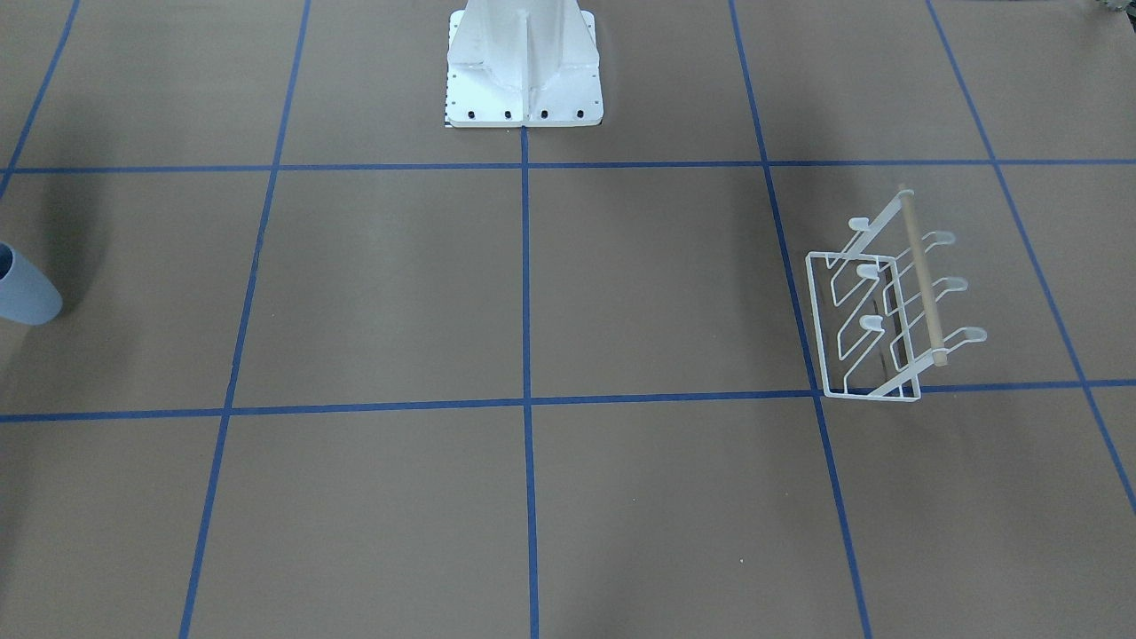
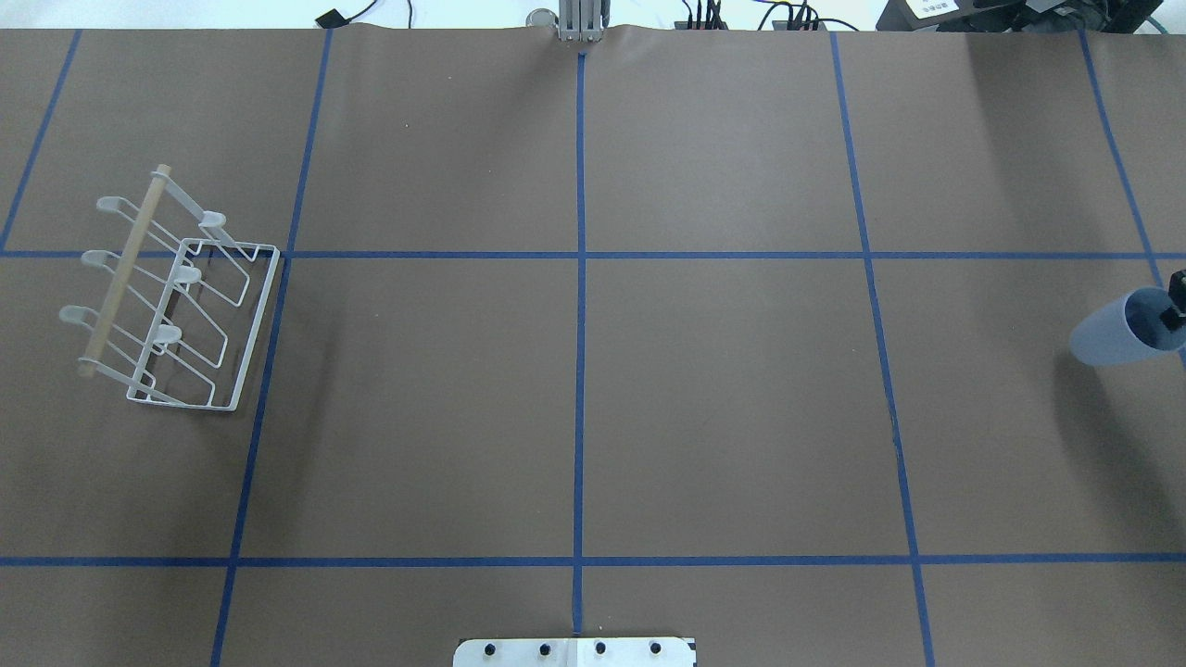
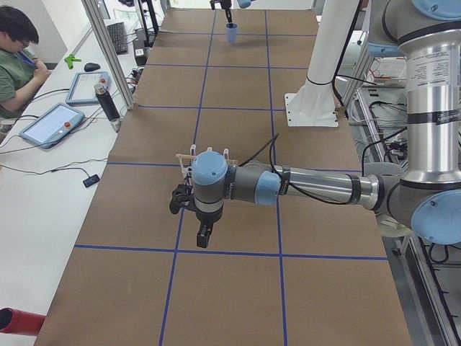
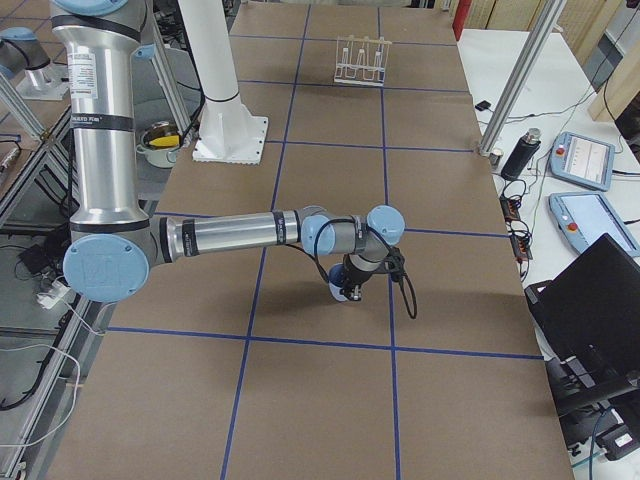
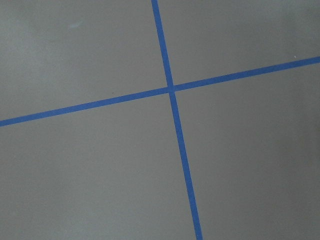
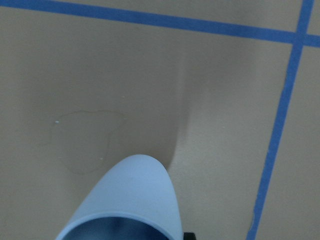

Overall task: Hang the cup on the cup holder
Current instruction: 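Lift the blue cup with the right gripper and carry it toward the table center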

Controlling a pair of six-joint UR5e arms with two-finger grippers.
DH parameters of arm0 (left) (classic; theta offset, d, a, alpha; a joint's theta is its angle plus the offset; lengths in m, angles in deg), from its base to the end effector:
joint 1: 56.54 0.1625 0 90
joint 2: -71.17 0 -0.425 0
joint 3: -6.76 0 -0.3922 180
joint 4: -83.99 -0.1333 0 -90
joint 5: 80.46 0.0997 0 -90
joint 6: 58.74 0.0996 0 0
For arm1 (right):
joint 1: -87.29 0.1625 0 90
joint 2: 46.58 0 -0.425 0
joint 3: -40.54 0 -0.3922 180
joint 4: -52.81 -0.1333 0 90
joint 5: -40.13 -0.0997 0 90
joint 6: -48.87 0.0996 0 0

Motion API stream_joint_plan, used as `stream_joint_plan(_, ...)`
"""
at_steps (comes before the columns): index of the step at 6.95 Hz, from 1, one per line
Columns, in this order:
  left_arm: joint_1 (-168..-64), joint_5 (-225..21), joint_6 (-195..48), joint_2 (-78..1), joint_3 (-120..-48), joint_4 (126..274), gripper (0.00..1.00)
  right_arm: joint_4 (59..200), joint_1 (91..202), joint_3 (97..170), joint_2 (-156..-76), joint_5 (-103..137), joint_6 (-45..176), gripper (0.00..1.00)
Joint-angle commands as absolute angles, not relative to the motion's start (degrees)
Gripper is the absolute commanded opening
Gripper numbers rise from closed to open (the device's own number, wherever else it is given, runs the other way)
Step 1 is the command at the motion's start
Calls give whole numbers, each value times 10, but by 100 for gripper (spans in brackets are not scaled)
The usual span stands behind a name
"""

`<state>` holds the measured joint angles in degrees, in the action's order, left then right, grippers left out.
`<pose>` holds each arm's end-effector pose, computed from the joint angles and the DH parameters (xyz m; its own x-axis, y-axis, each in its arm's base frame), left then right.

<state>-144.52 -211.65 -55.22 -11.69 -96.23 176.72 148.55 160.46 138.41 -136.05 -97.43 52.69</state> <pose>-0.0519 -0.4492 0.6035 0.7450 0.1852 -0.6408 -0.0807 0.9787 0.1889 -0.0860 -0.4908 0.5927 0.6539 -0.1640 0.7386 0.2462 0.9692 -0.0028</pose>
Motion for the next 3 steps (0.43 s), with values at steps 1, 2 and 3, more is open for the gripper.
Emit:
stream_joint_plan(1,-1445,-2126,-552,-124,-966,1778,99,1454,1604,1436,-1316,-1034,531,0)
stream_joint_plan(2,-1443,-2128,-554,-118,-960,1811,99,1369,1603,1435,-1291,-1035,571,0)
stream_joint_plan(3,-1441,-2132,-561,-125,-963,1817,99,1265,1578,1439,-1281,-1030,702,0)
